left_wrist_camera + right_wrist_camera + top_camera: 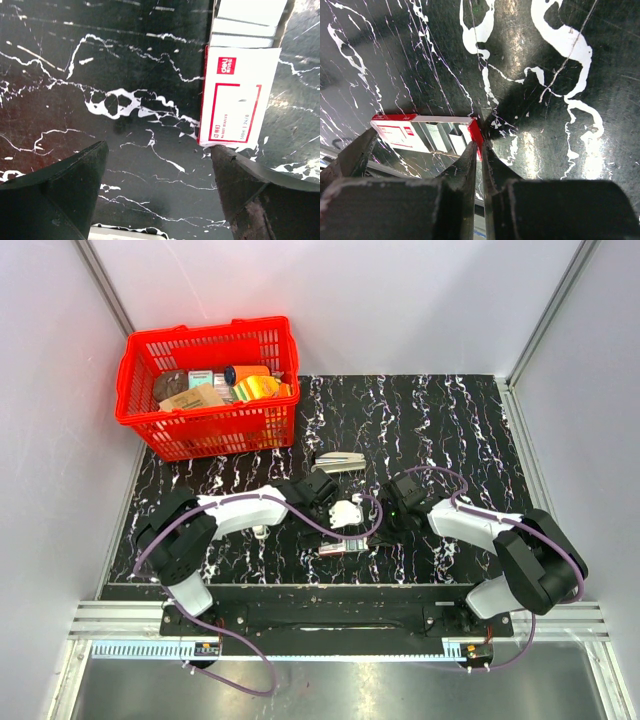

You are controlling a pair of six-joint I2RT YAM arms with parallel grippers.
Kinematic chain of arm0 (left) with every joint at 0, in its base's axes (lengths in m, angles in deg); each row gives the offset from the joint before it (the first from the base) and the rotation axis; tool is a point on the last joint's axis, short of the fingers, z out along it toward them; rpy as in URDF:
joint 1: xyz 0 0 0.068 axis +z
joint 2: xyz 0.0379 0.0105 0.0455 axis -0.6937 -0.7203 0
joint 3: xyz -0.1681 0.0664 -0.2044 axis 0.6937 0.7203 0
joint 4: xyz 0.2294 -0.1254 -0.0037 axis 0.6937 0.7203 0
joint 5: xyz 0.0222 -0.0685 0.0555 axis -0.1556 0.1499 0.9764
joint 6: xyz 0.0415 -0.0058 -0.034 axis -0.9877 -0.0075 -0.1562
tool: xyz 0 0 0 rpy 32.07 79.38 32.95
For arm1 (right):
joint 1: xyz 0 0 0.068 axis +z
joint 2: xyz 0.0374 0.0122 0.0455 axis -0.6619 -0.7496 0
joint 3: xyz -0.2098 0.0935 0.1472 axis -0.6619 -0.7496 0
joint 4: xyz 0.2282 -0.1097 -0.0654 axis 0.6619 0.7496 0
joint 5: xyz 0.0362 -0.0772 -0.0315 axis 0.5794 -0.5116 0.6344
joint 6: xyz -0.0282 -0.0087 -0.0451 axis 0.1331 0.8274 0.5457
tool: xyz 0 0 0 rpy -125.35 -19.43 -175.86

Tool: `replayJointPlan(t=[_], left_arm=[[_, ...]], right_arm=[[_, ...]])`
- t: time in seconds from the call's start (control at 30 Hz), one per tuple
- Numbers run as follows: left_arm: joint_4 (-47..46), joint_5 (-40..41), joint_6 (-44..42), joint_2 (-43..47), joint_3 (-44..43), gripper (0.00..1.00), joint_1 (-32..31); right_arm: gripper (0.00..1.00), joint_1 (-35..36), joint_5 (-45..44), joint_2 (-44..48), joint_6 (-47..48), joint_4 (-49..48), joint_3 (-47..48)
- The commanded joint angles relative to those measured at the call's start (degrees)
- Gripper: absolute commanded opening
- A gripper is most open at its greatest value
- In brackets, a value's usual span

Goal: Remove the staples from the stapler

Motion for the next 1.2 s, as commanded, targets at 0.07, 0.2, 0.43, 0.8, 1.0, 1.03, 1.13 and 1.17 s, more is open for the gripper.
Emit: replayJointPlan(t=[0.07, 0.2, 0.43, 0.8, 1.0, 1.03, 1.13, 1.17], left_arm=[[-1.87, -2.53, 1.45, -3.07, -1.19, 0.89, -1.32], [-2.13, -2.09, 1.63, -3.42, -1.19, 0.89, -1.33], [-2.66, -1.21, 1.81, -4.3, -1.72, 0.89, -1.33], [-3.01, -0.24, 2.16, -5.62, -3.56, 0.88, -1.24], [-2.75, -0.33, 2.24, -6.14, -4.79, 0.88, -1.24], [-2.75, -0.42, 2.24, -6.41, -4.97, 0.88, -1.24], [-2.57, -0.24, 2.42, -7.28, -5.84, 0.88, -1.32], [-2.49, -0.16, 2.59, -7.64, -6.28, 0.88, -1.24]], right_arm=[[0.13, 0.54, 0.71, 0.74, -0.89, -1.39, 0.83], [0.13, 0.55, 1.15, 1.0, -1.24, -1.91, 0.56], [0.13, 1.16, 2.73, 0.56, -2.2, -4.02, 0.39], [0.14, 4.06, 3.52, -0.94, -3.52, -5.69, 1.44], [0.17, 4.24, 4.4, -1.64, -3.08, -6.4, 1.71], [0.19, 4.24, 4.92, -1.55, -2.91, -7.36, 1.62], [0.23, 4.24, 6.77, -1.9, -2.47, -10.61, 0.56], [0.24, 4.24, 7.3, -2.16, -2.21, -11.23, 0.39]])
